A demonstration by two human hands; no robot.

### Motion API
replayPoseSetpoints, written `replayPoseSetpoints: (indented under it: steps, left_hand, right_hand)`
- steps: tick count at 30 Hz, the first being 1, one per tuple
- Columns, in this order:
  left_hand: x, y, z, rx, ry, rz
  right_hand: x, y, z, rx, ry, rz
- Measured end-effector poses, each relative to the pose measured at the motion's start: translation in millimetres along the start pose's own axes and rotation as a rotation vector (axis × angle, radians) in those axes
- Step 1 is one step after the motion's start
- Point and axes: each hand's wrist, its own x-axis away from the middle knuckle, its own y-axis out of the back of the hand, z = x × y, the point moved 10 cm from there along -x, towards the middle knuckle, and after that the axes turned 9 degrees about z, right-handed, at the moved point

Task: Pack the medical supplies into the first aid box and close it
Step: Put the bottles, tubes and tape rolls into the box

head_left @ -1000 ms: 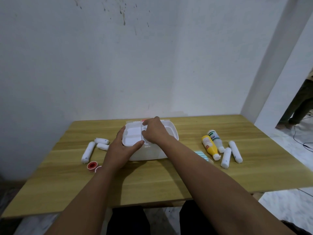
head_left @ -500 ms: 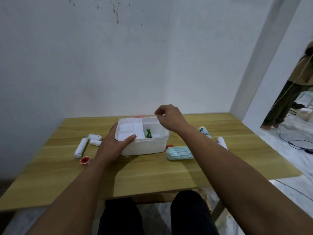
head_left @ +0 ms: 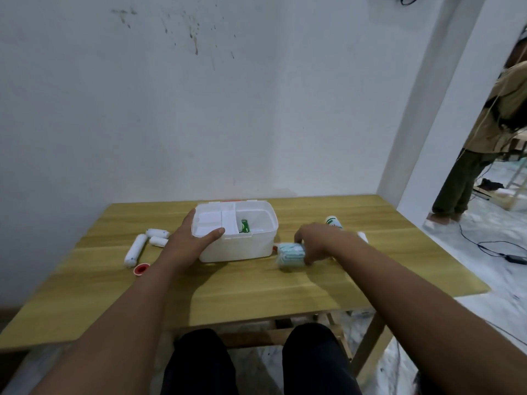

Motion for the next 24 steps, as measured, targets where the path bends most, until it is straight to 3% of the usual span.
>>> replayPoseSetpoints:
  steps: [4, 8, 15, 20, 24]
  left_hand:
    - [1, 0, -1, 0.003, -0.008, 0.011]
    - [2, -2, -2, -0.001, -0.021, 0.01]
    - [0, 0, 2, -0.003, -0.007, -0.013]
    - [-2, 1, 6, -0.013, -0.014, -0.008]
    - [0, 1, 1, -0.022, -0.027, -0.025]
  right_hand:
    - [26, 76, -10, -0.058, 0.003, -0.099]
    - [28, 133, 22, -0.07, 0.113, -0.272]
    - [-21, 106, 96, 0.169, 0.161, -0.16]
    - [-44, 88, 111, -0.008, 0.228, -0.134]
    - [-52, 76, 104, -0.37, 0.249, -0.081]
